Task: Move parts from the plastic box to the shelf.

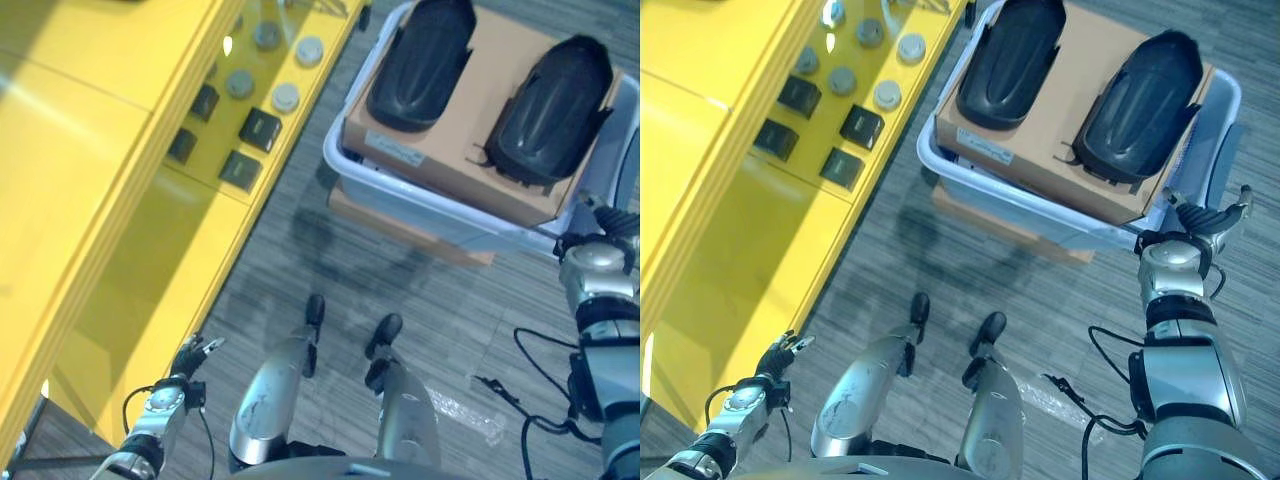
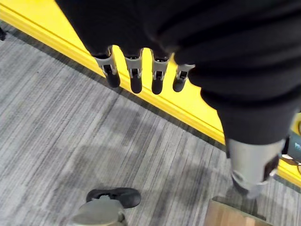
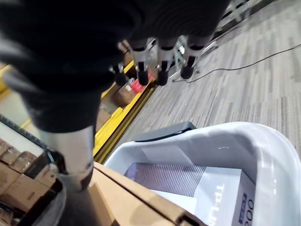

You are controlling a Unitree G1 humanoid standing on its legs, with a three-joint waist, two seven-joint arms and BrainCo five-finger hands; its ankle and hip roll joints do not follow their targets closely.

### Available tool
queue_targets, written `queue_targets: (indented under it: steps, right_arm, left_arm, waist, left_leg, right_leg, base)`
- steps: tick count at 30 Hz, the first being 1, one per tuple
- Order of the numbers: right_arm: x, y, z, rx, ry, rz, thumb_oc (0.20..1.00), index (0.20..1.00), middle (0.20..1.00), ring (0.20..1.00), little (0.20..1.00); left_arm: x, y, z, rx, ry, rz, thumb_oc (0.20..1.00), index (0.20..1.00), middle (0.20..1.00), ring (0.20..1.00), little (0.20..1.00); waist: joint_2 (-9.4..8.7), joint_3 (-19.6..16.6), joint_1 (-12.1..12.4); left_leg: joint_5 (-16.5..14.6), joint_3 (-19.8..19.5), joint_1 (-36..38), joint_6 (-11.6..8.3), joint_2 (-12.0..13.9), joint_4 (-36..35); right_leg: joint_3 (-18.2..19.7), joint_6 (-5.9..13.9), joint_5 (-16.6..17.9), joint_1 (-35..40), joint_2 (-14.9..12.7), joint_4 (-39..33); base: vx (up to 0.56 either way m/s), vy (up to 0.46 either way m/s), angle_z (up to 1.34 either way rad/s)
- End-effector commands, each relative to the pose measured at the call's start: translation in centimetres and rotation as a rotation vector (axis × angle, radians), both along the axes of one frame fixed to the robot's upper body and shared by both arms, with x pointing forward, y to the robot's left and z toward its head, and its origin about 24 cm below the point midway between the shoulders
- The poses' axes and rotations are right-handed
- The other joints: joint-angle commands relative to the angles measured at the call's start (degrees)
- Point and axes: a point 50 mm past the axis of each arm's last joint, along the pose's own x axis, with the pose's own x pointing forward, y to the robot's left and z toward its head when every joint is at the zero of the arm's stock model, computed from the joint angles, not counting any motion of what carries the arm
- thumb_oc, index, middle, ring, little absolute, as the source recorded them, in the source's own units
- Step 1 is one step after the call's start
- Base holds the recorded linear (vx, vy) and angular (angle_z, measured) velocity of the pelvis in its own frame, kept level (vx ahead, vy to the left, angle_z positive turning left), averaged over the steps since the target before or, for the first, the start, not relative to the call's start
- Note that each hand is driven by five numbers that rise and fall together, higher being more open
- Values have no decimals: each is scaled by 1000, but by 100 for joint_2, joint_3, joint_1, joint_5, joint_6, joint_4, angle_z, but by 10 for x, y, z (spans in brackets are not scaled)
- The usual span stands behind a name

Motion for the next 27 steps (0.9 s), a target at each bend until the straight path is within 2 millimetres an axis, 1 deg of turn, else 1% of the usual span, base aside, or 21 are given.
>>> queue_targets:
  steps: [1,5,9,11,12,16,20,21,27]
  right_arm:
    - [-7,-11,30,-147,-32,6,1000,1000,1000,1000,1000]
    - [-4,-9,35,-153,-33,19,1000,1000,1000,1000,1000]
    - [-6,-11,37,-140,-52,19,1000,1000,1000,1000,1000]
    - [-8,-12,34,-132,-45,21,1000,1000,1000,1000,1000]
    - [-9,-13,33,-130,-40,19,1000,1000,1000,1000,1000]
    - [-10,-14,27,-117,-10,8,1000,1000,1000,1000,1000]
    - [-14,-19,17,-77,39,-16,1000,1000,1000,1000,1000]
    - [-16,-22,11,-52,61,-24,1000,1000,1000,1000,1000]
    - [-17,-24,0,6,64,-27,1000,1000,1000,1000,1000]
  left_arm:
    - [-19,7,-6,4,37,-1,1000,1000,1000,1000,1000]
    - [-23,8,-7,1,37,-4,1000,1000,1000,1000,1000]
    - [-28,13,-6,-9,34,5,1000,1000,1000,1000,1000]
    - [-29,14,-6,-10,36,10,1000,1000,1000,1000,1000]
    - [-29,15,-6,-11,35,12,1000,1000,1000,1000,1000]
    - [-30,17,-6,-12,43,24,1000,1000,1000,1000,1000]
    - [-30,18,-5,-6,43,19,1000,1000,1000,1000,1000]
    - [-29,19,-5,-3,42,16,1000,1000,1000,1000,1000]
    - [-26,19,-3,-4,29,11,1000,1000,1000,1000,1000]
  waist:
    - [23,-446,127]
    - [41,-399,149]
    - [37,-414,147]
    - [32,-432,141]
    - [14,-430,127]
    - [11,-449,122]
    - [34,-424,162]
    - [71,-394,204]
    - [142,-299,289]
  left_leg:
    - [-561,-388,111,-446,644,269]
    - [-518,-343,162,-450,643,139]
    - [-519,-319,247,-458,639,79]
    - [-521,-301,294,-465,646,59]
    - [-412,-277,237,-436,617,51]
    - [-397,-263,288,-448,627,23]
    - [-402,-285,263,-451,602,75]
    - [-525,-335,292,-477,611,145]
    - [-552,-422,158,-467,558,322]
  right_leg:
    - [74,669,-283,226,-394,-180]
    - [90,656,-293,258,-359,-237]
    - [115,653,-306,358,-328,-302]
    - [116,657,-314,428,-317,-340]
    - [73,609,-223,400,-349,-376]
    - [80,619,-221,481,-341,-422]
    - [65,615,-234,517,-359,-413]
    - [104,655,-344,551,-348,-341]
    - [92,625,-395,518,-370,-234]
  base:
    - [11,15,20]
    - [7,12,2]
    - [23,17,-3]
    - [8,25,-7]
    - [0,0,0]
    - [19,-2,-3]
    - [37,-21,0]
    - [72,-38,-2]
    - [13,-8,0]
